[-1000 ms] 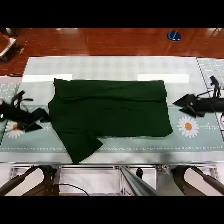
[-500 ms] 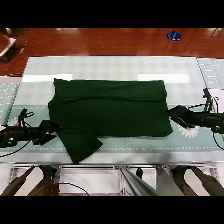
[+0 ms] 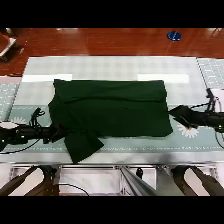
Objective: Fold the shirts.
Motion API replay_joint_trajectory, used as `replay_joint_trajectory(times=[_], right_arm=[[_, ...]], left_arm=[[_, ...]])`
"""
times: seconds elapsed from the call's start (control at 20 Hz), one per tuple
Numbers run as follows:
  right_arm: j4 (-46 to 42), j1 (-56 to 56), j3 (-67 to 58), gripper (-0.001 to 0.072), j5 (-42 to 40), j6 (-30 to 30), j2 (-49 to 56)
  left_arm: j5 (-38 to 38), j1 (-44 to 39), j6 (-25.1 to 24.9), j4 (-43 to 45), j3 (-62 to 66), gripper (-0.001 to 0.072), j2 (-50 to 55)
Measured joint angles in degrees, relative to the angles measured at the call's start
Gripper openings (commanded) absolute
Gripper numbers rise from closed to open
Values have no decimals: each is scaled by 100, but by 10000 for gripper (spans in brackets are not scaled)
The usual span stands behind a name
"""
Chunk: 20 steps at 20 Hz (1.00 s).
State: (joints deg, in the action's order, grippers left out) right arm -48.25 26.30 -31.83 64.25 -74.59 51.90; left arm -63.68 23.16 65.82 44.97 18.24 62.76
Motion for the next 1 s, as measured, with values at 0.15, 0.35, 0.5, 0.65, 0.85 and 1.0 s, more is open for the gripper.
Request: replay_joint_trajectory(times=[0.15, 0.35, 0.5, 0.65, 0.85, 1.0], right_arm=[[-748, 511, -310, 617, 337, -258, 0], [-1676, 748, -2, 616, 866, -634, 0], [-1908, 511, 407, 616, 1012, -761, 0], [-1976, 247, 595, 614, 909, -850, 48], [-1456, 28, 680, 612, 431, -728, 339], [-986, -186, 605, 612, 153, -605, 702]], left_arm=[[24, -131, -101, -52, 4, 21, 68], [-13, -192, -162, -70, 35, 21, 92], [-24, -203, -184, -66, 94, 21, 76], [-39, -208, -188, -83, 168, 21, 61], [-81, -208, -195, -177, 221, 21, 52], [-87, -208, -197, -278, 234, 21, 52]])
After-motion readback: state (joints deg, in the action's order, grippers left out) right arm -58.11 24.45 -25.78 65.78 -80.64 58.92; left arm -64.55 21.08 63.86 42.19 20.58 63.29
